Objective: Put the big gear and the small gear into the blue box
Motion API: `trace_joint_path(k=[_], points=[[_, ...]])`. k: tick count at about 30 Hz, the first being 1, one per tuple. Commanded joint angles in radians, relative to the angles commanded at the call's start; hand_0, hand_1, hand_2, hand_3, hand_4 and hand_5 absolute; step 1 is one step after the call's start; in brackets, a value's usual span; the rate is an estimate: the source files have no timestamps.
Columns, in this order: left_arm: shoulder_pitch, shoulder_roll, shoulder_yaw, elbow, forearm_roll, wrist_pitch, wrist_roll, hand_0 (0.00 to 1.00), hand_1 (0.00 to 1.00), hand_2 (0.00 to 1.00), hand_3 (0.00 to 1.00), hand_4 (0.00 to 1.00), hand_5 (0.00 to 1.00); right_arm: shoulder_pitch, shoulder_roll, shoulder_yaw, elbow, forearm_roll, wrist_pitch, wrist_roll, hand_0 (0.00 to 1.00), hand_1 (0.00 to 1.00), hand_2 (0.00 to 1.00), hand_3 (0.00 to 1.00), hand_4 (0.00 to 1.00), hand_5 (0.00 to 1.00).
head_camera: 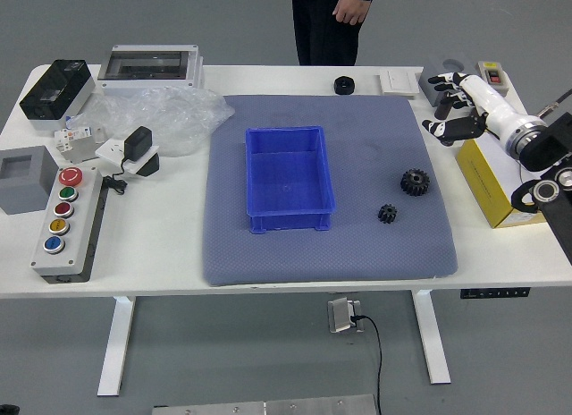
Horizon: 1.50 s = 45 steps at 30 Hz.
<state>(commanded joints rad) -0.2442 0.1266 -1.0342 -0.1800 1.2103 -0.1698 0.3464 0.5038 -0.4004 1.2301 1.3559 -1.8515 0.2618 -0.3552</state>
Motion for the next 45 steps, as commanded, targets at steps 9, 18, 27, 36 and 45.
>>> trace_joint_path(k=[9,18,27,36,45], points=[[-0.001,0.001,0.001,0.000,0.003,-0.001,0.001,0.823,0.782,0.776,0.749,0.658,0.379,0.033,0.000,-0.164,-0.015,-0.297,0.076,-0.022,0.777,0.737,0.818,0.838,0.704,0.034],[-0.003,0.002,0.002,0.000,0.007,-0.003,0.001,0.822,0.782,0.776,0.749,0.658,0.378,0.065,0.013,-0.294,-0.079,-0.417,0.106,-0.016,0.790,0.753,0.848,0.860,0.715,0.055],[-0.005,0.001,0.002,0.000,0.008,-0.003,0.002,0.822,0.782,0.775,0.749,0.657,0.378,0.094,0.029,-0.336,-0.154,-0.417,0.104,0.007,0.785,0.756,0.854,0.869,0.719,0.062],[-0.005,-0.001,0.003,0.000,0.005,-0.003,0.002,0.822,0.782,0.776,0.749,0.657,0.378,0.120,0.044,-0.328,-0.230,-0.417,0.088,0.027,0.809,0.775,0.921,0.925,0.728,0.081],[-0.005,-0.002,0.003,0.000,0.004,-0.002,0.001,0.823,0.781,0.776,0.749,0.657,0.377,0.133,0.066,-0.299,-0.300,-0.417,0.076,0.037,0.812,0.776,0.930,0.933,0.732,0.084]])
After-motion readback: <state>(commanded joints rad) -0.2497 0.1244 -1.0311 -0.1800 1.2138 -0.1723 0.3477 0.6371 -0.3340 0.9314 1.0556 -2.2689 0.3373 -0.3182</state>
